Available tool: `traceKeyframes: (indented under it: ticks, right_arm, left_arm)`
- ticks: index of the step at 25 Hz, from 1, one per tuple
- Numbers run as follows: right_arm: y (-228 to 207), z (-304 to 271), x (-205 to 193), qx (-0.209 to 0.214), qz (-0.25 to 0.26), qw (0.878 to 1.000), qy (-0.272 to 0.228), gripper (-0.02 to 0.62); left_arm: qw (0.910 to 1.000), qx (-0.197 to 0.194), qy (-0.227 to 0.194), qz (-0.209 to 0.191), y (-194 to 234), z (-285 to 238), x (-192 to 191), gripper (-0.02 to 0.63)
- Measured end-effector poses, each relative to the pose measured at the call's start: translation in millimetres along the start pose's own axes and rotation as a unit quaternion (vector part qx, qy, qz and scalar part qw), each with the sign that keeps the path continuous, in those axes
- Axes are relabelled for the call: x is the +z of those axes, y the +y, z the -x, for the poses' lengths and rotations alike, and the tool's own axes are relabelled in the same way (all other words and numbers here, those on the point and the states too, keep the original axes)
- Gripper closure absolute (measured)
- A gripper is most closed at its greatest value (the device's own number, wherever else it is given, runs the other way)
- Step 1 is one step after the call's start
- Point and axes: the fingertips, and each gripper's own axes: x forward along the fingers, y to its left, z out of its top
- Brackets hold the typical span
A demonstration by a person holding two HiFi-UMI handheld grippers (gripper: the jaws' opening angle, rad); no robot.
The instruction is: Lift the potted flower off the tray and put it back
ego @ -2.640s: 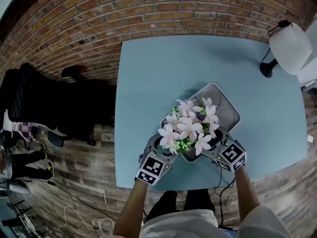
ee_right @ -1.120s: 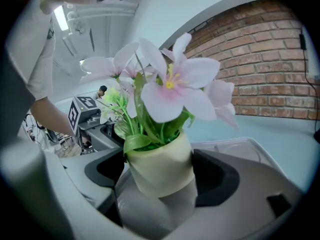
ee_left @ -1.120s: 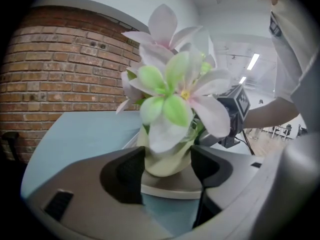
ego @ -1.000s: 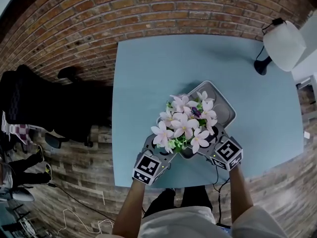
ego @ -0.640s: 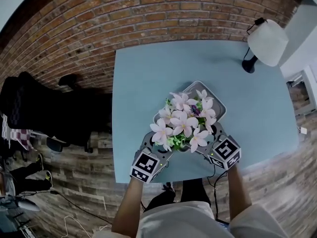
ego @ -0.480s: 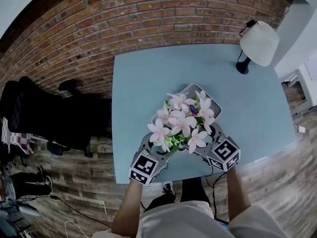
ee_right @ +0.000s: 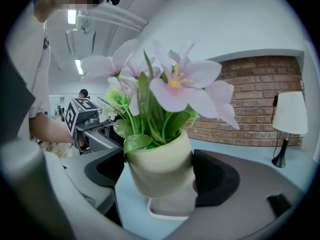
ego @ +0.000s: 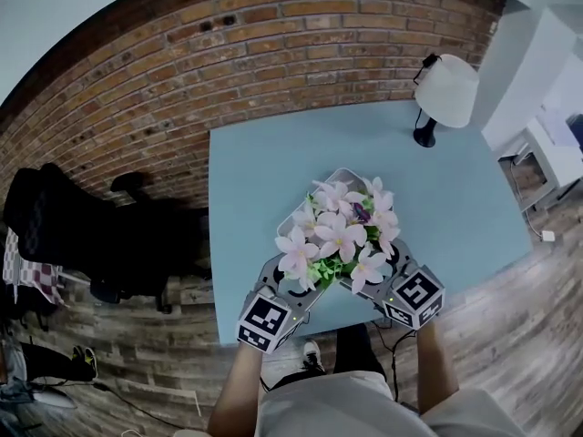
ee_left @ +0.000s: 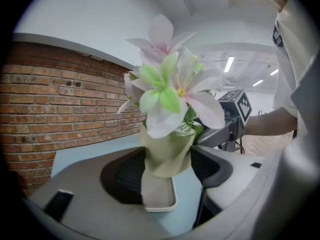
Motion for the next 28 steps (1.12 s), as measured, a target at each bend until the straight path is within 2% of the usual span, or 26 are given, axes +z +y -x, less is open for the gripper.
traceKeyframes:
  ticks: [6, 18, 24, 28]
  right_arm:
    - [21, 23, 8, -0.021, 0.009, 1.000, -0.006, 0.143]
    - [67, 58, 7, -0.038, 0.002, 0.999, -0.012, 0.144]
    - [71, 62, 10, -0.033, -0.004, 0.999, -0.020, 0.143]
    - [72, 63, 14, -0.034, 0.001, 0.999, -0.021, 0.143]
  left_arm:
    - [0.9996, -0.014, 0.001, -0.023, -23, 18, 11, 0.284]
    - [0.9993, -0.037, 0.003, -0.008, -64, 56, 9, 0.284]
    - [0.9996, -0.030, -0.001, 0.000, -67, 61, 13, 0.284]
    - [0.9995, -0.029, 0.003, -0.010, -68, 63, 17, 0.284]
